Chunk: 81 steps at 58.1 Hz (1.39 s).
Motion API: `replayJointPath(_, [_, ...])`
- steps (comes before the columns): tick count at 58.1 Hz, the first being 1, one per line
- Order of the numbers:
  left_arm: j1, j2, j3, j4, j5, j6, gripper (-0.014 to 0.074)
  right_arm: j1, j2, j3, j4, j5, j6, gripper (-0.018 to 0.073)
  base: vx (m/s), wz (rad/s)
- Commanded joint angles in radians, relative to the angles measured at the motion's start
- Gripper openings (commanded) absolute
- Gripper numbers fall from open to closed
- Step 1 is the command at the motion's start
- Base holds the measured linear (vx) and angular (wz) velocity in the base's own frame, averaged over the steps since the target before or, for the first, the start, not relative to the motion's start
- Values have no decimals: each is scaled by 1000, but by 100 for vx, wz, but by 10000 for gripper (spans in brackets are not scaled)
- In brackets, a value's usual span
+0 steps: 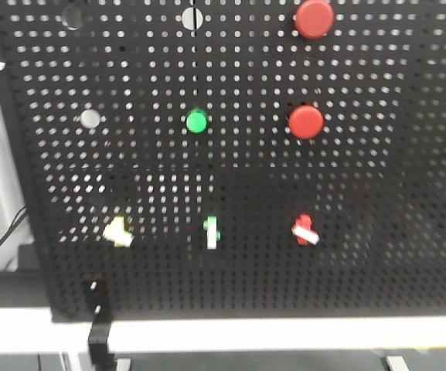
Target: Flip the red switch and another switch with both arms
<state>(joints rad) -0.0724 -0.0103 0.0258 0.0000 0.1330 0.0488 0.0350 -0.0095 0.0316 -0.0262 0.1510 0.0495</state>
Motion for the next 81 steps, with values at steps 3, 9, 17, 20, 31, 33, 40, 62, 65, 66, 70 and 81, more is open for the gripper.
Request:
replayJointPath(3, [1, -7, 19, 0, -74, -6, 2, -7, 17, 4, -3, -84, -5, -6, 23, 0])
replayJointPath(9, [1, -7, 19, 0, -74, -6, 2, -7, 17, 4, -3, -84, -5, -6, 20, 1])
replayJointPath(17, [1, -7, 19, 0, -74, -6, 2, -7, 17, 4, -3, -84, -5, -6, 16, 1])
replayJointPath(20, [1, -7, 19, 0, -74, -6, 2, -7, 17, 4, -3, -84, -5, -6, 13, 1])
replayJointPath(31, [1, -7, 19, 0, -74, -6, 2, -7, 17, 4, -3, -84, -5, -6, 9, 1])
replayJointPath(33, [1, -7, 19, 0, -74, -6, 2, -7, 17, 4, -3, -84, -5, -6, 7, 1])
replayJointPath(40, [1, -7, 19, 0, -74, -6, 2, -7, 17, 4, -3, -84, -5, -6, 7, 1])
replayJointPath(62, [1, -7, 19, 0, -74, -6, 2, -7, 17, 4, -3, -84, -5, -6, 4, 1])
replayJointPath(65, [1, -7, 19, 0, -74, -6, 2, -7, 17, 4, -3, -84, -5, -6, 0, 0])
replayJointPath(66, [1, -7, 19, 0, -74, -6, 2, -7, 17, 4, -3, -84, -5, -6, 0, 0])
replayJointPath(70, [1, -7, 19, 0, -74, -6, 2, -7, 17, 4, -3, -84, -5, -6, 0, 0])
replayJointPath(81, [1, -7, 19, 0, -74, -6, 2, -7, 17, 4, -3, -84, -5, -6, 0, 0])
